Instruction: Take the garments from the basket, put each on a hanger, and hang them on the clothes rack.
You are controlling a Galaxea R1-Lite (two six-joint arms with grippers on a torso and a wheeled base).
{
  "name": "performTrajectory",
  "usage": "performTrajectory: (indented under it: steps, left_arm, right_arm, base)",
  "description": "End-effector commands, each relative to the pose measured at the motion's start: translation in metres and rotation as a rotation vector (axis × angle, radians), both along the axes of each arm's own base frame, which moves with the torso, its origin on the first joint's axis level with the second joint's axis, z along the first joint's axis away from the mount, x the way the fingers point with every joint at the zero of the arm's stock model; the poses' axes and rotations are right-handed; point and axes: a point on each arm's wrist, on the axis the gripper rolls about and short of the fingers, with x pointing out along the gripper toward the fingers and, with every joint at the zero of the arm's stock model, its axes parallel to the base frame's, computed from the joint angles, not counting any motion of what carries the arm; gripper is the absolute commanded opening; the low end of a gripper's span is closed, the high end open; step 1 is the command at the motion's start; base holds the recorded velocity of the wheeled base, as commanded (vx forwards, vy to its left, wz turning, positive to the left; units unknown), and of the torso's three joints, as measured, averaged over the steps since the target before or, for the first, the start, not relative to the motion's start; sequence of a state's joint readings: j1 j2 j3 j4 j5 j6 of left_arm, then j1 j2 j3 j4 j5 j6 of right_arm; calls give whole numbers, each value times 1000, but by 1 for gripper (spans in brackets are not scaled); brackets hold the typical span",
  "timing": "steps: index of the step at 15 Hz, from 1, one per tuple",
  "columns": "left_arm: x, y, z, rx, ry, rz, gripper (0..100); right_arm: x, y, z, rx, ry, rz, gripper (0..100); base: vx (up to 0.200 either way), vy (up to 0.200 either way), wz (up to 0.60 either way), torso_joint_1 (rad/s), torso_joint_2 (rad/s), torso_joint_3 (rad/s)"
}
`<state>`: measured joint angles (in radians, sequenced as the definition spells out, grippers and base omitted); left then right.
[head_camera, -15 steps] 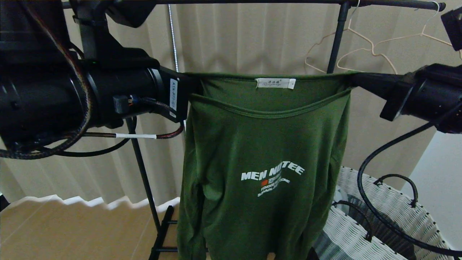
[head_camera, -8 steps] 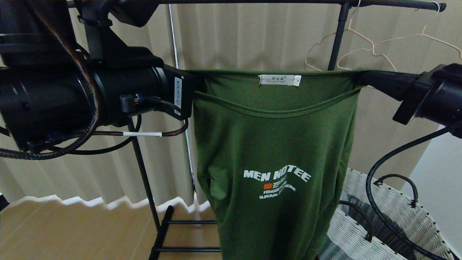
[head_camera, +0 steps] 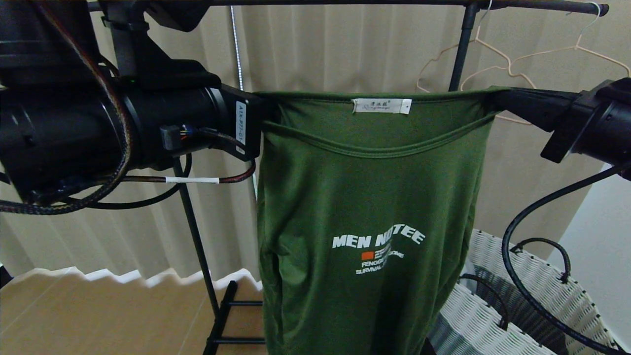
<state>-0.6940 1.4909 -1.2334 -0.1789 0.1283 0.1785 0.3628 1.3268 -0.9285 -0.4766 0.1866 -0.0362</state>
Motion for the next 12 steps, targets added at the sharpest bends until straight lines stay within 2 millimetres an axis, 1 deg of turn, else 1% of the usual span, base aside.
performTrajectory:
  steps: [1, 4, 5, 6, 8, 12]
  left_arm:
    - [0, 0, 0, 1, -1, 3, 0]
    - [3, 3, 0, 2, 0, 21, 0]
    - [9, 10, -1, 7, -2, 82, 0]
    - [11, 12, -1, 12, -4, 105, 0]
    - [19, 24, -1, 42, -19, 183, 0]
    - [26, 32, -4, 52, -13, 252, 0]
  right_arm:
    - [1, 1, -1, -2, 4, 1, 100]
    - [0, 0, -7, -6, 16, 6, 100]
    - [-4, 0, -9, -8, 18, 17, 100]
    - [-8, 2, -9, -7, 14, 32, 100]
    - [-14, 6, -9, -7, 12, 75, 100]
    - [-25, 6, -13, -14, 14, 162, 100]
  base:
    - [0, 0, 0, 0, 0, 0]
    - [0, 0, 0, 0, 0, 0]
    - [0, 0, 0, 0, 0, 0]
    - [0, 0, 0, 0, 0, 0]
    - [0, 0, 0, 0, 0, 0]
    - [0, 0, 0, 0, 0, 0]
